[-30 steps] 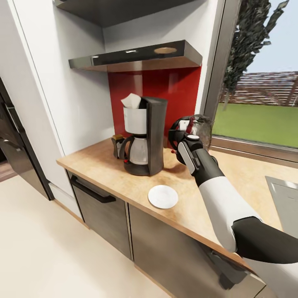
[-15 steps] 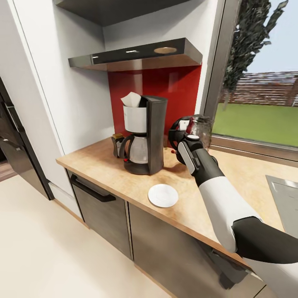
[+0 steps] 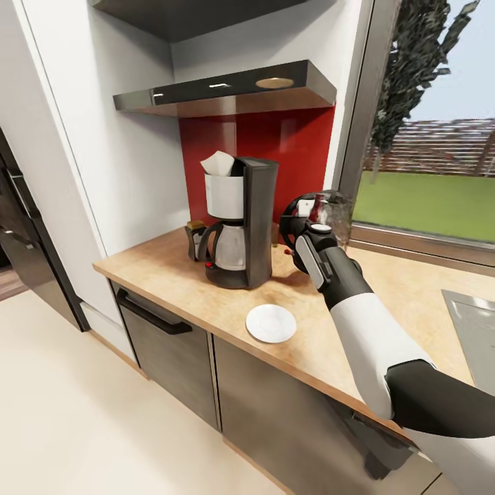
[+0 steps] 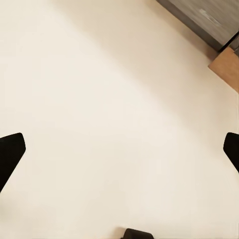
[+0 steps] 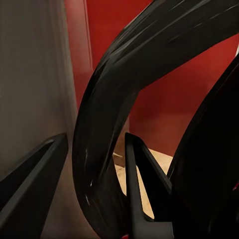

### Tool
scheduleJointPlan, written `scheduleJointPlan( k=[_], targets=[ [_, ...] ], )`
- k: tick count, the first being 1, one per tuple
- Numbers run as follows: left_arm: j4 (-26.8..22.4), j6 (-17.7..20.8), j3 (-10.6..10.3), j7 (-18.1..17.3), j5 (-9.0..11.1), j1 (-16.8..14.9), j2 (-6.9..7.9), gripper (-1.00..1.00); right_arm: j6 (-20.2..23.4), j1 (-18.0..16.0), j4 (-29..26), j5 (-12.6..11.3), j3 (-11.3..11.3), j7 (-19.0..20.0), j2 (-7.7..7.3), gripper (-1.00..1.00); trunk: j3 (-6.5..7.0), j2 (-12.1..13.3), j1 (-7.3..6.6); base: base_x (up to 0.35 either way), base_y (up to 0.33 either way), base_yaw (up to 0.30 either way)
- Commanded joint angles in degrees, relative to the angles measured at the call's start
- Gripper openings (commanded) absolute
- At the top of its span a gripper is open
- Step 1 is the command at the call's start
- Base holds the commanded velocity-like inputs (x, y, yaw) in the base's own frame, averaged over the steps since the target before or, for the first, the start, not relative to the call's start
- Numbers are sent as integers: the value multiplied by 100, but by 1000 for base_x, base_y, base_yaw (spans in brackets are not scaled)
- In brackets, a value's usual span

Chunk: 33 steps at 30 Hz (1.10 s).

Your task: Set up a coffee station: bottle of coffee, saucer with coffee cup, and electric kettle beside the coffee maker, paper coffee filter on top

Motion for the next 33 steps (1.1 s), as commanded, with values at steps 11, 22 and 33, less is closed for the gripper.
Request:
scheduleJointPlan(
  k=[11,22,33],
  targets=[
    [-5,11,15,-53,60,2,-1,100,20,-5,-9,-51,21,-53,-3,-100,-76,-163,88,0,0,0],
    [-5,11,18,-52,60,2,-1,100,20,-5,-10,-51,21,-52,-5,-100,-130,-284,154,0,0,0],
    [-5,12,17,-52,60,2,-1,100,22,-5,-10,-51,21,-52,-2,-100,-220,-484,263,0,0,0]
  ],
)
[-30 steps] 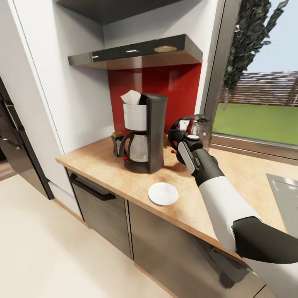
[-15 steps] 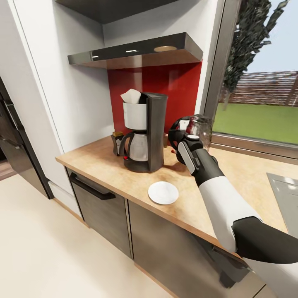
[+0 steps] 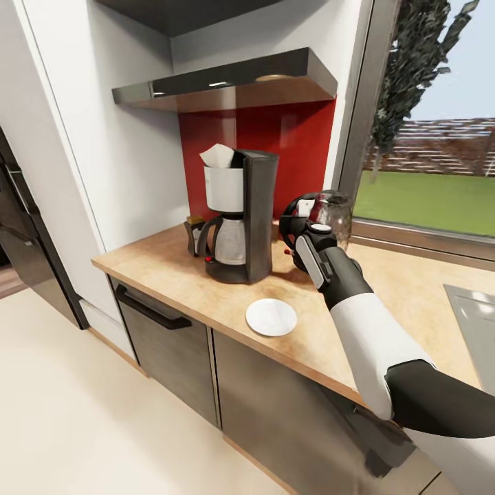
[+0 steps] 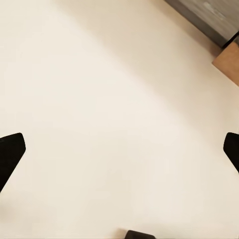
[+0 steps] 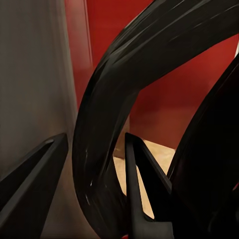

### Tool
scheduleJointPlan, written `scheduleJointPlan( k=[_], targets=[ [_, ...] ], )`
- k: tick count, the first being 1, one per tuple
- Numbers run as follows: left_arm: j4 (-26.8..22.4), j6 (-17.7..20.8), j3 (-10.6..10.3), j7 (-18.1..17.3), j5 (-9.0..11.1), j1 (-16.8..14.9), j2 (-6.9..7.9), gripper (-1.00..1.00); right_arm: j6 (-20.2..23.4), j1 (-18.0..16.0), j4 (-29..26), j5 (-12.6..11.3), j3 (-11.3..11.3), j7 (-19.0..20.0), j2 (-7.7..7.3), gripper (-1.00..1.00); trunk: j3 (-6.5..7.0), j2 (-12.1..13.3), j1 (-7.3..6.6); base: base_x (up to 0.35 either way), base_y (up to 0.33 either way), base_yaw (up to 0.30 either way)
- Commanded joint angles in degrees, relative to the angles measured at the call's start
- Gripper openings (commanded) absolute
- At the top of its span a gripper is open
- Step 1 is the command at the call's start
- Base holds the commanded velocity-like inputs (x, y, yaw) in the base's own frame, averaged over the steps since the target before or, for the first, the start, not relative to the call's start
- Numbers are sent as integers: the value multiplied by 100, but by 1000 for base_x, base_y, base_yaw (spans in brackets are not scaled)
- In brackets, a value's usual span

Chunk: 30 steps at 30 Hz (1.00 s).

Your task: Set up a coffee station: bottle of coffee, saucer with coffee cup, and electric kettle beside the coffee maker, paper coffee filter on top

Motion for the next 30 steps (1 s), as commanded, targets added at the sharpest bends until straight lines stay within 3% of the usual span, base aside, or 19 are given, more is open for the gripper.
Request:
scheduleJointPlan(
  k=[1,9,12,24,30],
  targets=[
    [-4,12,14,-52,60,2,-1,100,19,-6,-8,-47,22,-50,-2,-100,-23,-44,22,0,0,0],
    [-4,14,13,-53,60,2,-1,100,14,-6,-6,-47,22,-48,-4,-100,-41,-85,44,0,0,0],
    [-4,15,14,-53,60,2,-1,100,15,-5,-6,-47,22,-50,-3,-100,-94,-205,110,0,0,0],
    [-4,14,14,-52,60,2,-1,100,19,-6,-11,-47,22,-51,-3,-100,-94,-205,110,0,0,0],
    [-4,15,14,-53,60,2,-1,100,18,-5,-14,-47,22,-52,-3,-100,-166,-365,198,0,0,0]
  ],
)
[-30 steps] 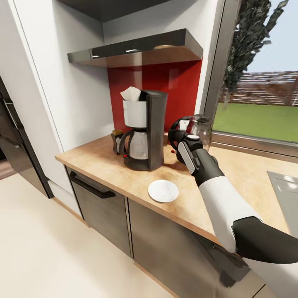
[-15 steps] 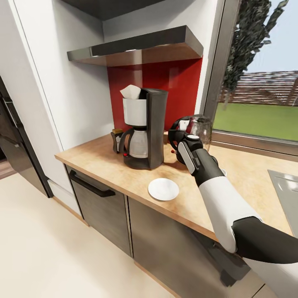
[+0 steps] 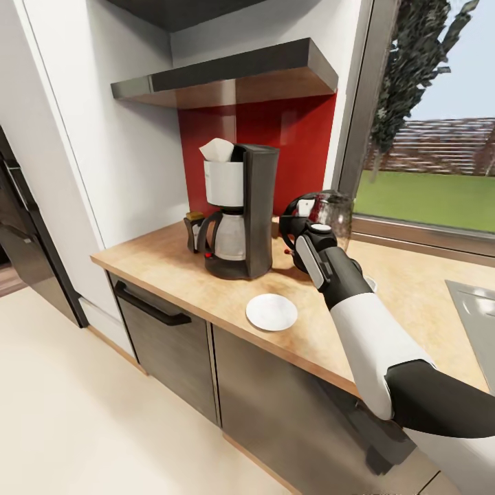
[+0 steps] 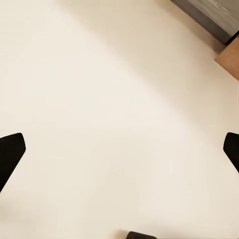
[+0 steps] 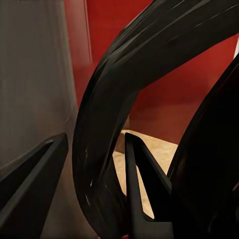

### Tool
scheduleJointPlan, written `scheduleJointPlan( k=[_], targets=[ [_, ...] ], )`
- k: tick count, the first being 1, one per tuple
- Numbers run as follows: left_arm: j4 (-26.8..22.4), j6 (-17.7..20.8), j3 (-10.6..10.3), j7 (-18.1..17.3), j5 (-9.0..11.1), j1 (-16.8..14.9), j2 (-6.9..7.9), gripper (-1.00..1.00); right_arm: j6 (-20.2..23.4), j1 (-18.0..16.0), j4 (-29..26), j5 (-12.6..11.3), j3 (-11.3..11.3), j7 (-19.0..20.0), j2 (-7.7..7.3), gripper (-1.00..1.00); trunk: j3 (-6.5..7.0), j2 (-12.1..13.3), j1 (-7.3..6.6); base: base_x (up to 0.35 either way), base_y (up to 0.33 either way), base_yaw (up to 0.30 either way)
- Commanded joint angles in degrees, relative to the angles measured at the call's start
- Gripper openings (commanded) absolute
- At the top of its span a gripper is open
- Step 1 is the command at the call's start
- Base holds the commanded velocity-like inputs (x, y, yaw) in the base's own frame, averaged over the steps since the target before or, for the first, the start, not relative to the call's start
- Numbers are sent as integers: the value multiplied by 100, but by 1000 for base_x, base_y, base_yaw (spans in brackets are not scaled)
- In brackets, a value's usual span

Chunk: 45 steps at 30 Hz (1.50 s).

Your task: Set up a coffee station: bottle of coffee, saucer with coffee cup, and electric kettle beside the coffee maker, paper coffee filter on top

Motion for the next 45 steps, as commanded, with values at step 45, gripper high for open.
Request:
scheduleJointPlan(
  k=[45],
  targets=[
    [-10,9,13,-52,60,2,-1,100,16,-5,-16,-61,21,-50,-1,-100,-274,-604,329,0,0,0]
  ],
)
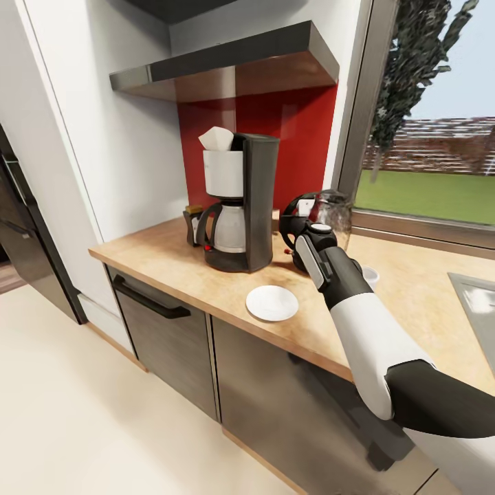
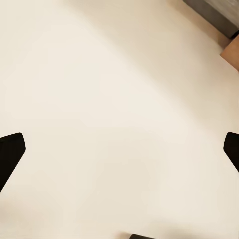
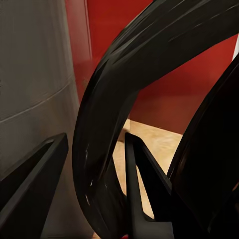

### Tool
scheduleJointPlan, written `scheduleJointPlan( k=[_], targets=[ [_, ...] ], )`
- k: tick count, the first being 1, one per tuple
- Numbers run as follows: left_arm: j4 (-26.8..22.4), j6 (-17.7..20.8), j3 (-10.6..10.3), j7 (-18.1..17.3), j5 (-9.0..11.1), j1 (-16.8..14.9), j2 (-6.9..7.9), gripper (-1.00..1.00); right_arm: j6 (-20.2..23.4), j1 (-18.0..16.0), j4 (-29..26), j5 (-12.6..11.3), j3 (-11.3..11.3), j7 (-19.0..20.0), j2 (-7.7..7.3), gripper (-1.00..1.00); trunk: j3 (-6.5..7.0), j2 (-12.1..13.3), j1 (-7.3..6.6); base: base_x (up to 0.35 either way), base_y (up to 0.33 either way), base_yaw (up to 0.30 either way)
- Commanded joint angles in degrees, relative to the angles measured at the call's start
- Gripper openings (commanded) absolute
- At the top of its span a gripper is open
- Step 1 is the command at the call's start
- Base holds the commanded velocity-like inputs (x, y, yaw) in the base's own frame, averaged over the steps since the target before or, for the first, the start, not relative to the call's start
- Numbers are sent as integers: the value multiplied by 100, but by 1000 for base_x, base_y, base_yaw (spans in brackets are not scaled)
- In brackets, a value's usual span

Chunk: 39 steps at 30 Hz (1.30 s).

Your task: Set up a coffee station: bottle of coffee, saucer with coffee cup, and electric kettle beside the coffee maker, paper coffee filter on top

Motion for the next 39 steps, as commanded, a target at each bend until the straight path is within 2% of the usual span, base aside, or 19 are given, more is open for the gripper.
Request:
scheduleJointPlan(
  k=[1,9,12,19,23,39],
  targets=[
    [-5,12,13,-52,60,2,-1,100,17,-6,-8,-49,22,-50,-2,-100,-22,-44,22,0,0,0],
    [-7,15,13,-52,60,2,-1,100,18,-5,-8,-47,22,-50,-3,-100,-40,-84,44,0,0,0],
    [-4,12,13,-52,60,2,-1,100,21,-5,-8,-49,22,-50,-2,-100,-94,-205,110,0,0,0],
    [-6,13,13,-52,60,2,-1,100,21,-5,-8,-49,22,-50,-2,-100,-94,-205,110,0,0,0],
    [-8,12,13,-53,60,2,-1,100,17,-3,-8,-49,22,-50,-2,-100,-166,-365,198,0,0,0],
    [-8,17,13,-53,60,2,-1,100,21,-1,-8,-48,22,-50,-2,-100,-166,-365,198,0,0,0]
  ],
)
